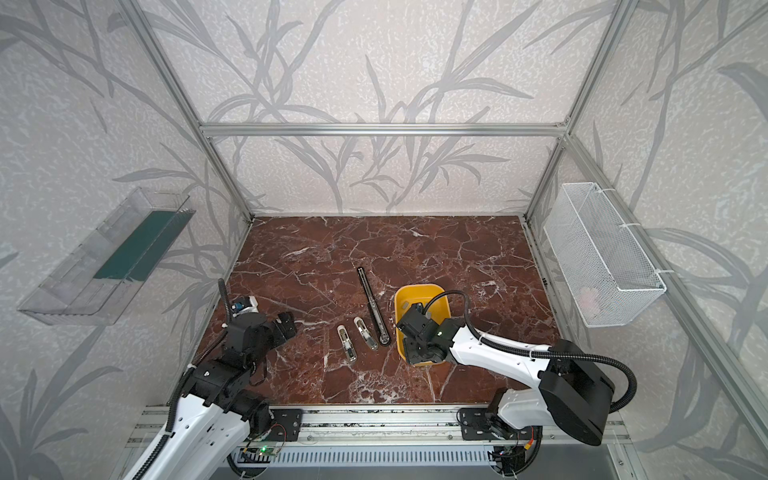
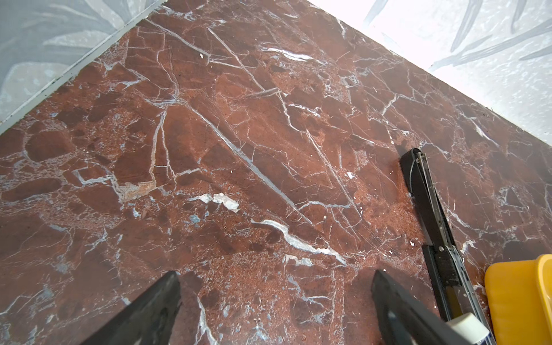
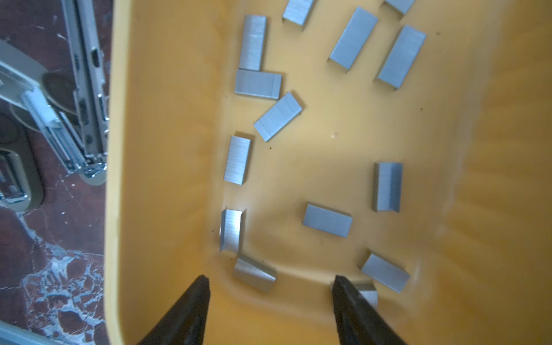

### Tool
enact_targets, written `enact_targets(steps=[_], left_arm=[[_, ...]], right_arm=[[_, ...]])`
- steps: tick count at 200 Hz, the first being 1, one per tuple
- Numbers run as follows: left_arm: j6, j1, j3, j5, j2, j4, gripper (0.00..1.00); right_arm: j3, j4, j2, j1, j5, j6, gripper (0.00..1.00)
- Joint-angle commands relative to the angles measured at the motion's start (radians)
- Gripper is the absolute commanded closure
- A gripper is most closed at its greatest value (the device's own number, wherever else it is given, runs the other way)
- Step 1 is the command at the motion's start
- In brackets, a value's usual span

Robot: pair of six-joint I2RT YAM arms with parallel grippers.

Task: Load the staples into the stapler
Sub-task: 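Lower the open right gripper into the yellow tray toward the staple strips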

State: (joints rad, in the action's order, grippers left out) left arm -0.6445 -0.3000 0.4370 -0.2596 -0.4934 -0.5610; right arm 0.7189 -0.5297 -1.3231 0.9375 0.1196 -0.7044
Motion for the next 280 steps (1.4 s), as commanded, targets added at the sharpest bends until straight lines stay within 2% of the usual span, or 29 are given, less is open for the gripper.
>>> enact_targets(steps=[1, 71, 101, 182, 219, 223, 280], left_arm=[[0.008, 0.002, -0.011, -0.009, 0.008, -0.003, 0.01], [0.010, 0.002, -0.012, -0.004, 0.007, -0.003, 0.01], [0.011, 0.002, -0.012, -0.003, 0.004, -0.001, 0.01], [0.014, 0.002, -0.009, -0.004, 0.004, -0.006, 0.01], [0.016, 0.002, -0.009, -0.004, 0.004, -0.004, 0.01], [0.015, 0.002, -0.008, -0.004, 0.004, -0.003, 0.01], [0.020, 0.002, -0.007, 0.002, 0.003, -0.001, 0.01]], right_arm=[[0.006, 0.005, 0.011, 0.024, -0.014, -0.023, 0.34], [-0.022, 0.048, 0.030, 0.080, -0.028, -0.049, 0.34], [-0.027, 0.037, 0.043, 0.109, 0.001, -0.055, 0.34], [0.011, -0.089, 0.245, 0.107, 0.242, -0.023, 0.32], [0.018, -0.091, 0.315, 0.094, 0.297, 0.001, 0.31], [0.019, -0.090, 0.318, 0.060, 0.298, 0.004, 0.31], [0.028, -0.077, 0.271, -0.039, 0.288, 0.029, 0.31]])
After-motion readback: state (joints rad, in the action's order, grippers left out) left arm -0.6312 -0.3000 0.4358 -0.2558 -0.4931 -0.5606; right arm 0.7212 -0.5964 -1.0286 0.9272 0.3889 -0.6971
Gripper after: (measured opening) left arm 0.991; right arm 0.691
